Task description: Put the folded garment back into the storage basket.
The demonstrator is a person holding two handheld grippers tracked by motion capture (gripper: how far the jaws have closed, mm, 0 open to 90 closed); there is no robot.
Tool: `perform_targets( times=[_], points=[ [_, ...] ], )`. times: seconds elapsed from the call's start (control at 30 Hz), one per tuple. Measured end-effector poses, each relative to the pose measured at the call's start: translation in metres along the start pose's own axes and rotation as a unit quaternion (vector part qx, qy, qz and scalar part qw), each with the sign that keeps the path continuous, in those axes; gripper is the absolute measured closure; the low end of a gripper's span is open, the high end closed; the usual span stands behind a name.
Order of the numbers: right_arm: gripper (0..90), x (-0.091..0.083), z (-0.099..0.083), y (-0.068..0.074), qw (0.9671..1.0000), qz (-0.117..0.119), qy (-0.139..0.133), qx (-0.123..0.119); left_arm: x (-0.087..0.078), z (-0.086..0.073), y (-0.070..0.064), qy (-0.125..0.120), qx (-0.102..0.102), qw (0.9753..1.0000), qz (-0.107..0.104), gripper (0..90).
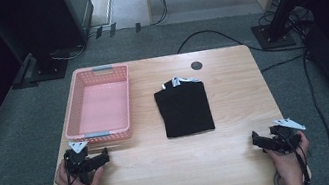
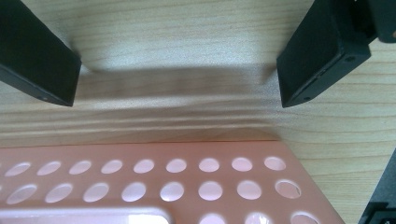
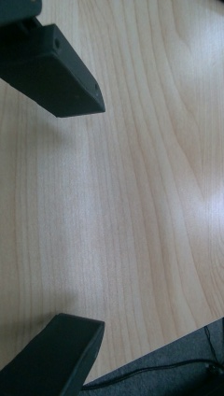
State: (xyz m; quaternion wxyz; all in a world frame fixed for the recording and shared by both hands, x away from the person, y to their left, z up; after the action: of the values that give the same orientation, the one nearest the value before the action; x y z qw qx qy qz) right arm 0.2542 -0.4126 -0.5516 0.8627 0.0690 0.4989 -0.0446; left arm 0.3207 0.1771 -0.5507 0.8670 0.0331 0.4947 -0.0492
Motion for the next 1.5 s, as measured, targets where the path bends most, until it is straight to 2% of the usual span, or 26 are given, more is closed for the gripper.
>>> perform_targets(
  times=[0.2, 0.3, 0.5, 0.8, 1.5],
  points=[
    [0.0, -0.006, 0.006, 0.008, 0.9999, 0.009, 0.013, -0.004, 0.0, 0.0, 0.0, 0.0, 0.0, 1.0, 0.0, 0.0],
    [0.0, -0.011, 0.01, 0.013, 0.9997, 0.022, 0.013, -0.001, 0.0, 0.0, 0.0, 0.0, 0.0, 1.0, 0.0, 0.0],
    [0.0, -0.022, 0.019, 0.024, 0.9995, 0.029, 0.012, -0.006, 0.0, 0.0, 0.0, 0.0, 0.0, 1.0, 0.0, 0.0],
    [0.0, -0.029, 0.031, 0.036, 0.9992, 0.031, 0.01, -0.023, 0.0, 0.0, 0.0, 0.0, 0.0, 1.0, 0.0, 0.0],
    [0.0, -0.044, 0.071, 0.074, 0.9976, 0.036, 0.007, -0.058, 0.0, 0.0, 0.0, 0.0, 0.0, 1.0, 0.0, 0.0]
  ],
)
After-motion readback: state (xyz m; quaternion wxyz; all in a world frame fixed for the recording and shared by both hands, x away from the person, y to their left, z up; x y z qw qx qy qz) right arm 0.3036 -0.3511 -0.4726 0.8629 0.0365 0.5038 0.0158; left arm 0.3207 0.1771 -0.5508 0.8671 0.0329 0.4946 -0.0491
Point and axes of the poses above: each handheld gripper's, and its own axes: x roughly forward along the jaws, z roughly out of its top, y roughly to its left, the point moved 4 cm from there along x, roughly forward along the jaws, and after that the axes turned 15 degrees about y, right-handed, at the moved point
